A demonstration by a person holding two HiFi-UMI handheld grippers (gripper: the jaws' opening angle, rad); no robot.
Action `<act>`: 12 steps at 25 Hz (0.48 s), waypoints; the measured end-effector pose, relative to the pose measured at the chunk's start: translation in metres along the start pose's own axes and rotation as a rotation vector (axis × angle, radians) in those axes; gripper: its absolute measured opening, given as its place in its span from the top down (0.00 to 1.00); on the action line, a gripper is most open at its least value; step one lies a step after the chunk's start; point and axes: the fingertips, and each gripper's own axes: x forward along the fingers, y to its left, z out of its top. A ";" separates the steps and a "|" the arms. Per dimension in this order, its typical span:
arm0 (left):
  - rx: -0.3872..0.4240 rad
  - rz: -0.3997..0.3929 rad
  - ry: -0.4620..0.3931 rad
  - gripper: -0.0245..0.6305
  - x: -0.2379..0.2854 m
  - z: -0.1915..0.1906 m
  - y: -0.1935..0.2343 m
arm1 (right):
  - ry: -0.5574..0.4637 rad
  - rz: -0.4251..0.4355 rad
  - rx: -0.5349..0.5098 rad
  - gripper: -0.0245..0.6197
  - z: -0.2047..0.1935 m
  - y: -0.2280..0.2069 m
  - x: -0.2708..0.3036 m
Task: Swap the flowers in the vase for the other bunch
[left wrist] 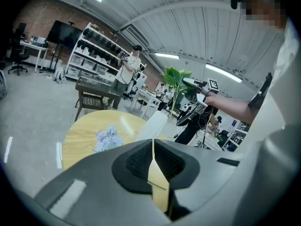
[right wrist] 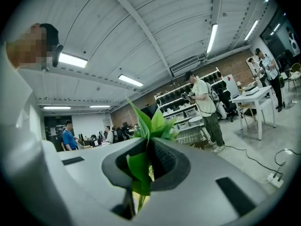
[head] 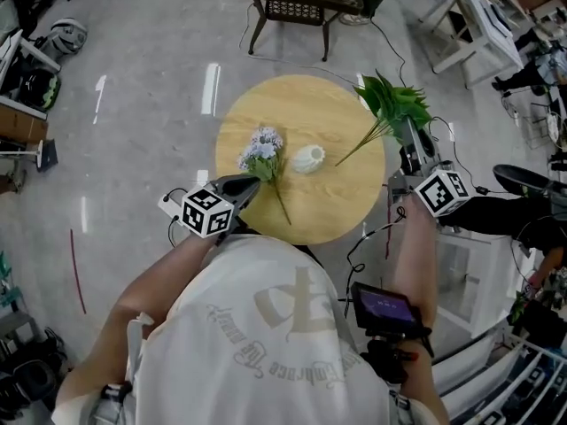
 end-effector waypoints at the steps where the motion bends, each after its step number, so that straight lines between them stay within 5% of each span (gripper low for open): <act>1: -0.002 0.004 -0.002 0.94 -0.002 0.000 0.001 | -0.008 0.010 0.004 0.93 0.004 0.002 0.002; 12: -0.018 0.021 -0.014 0.94 -0.005 0.000 0.010 | -0.058 0.100 0.011 0.93 0.029 0.024 0.021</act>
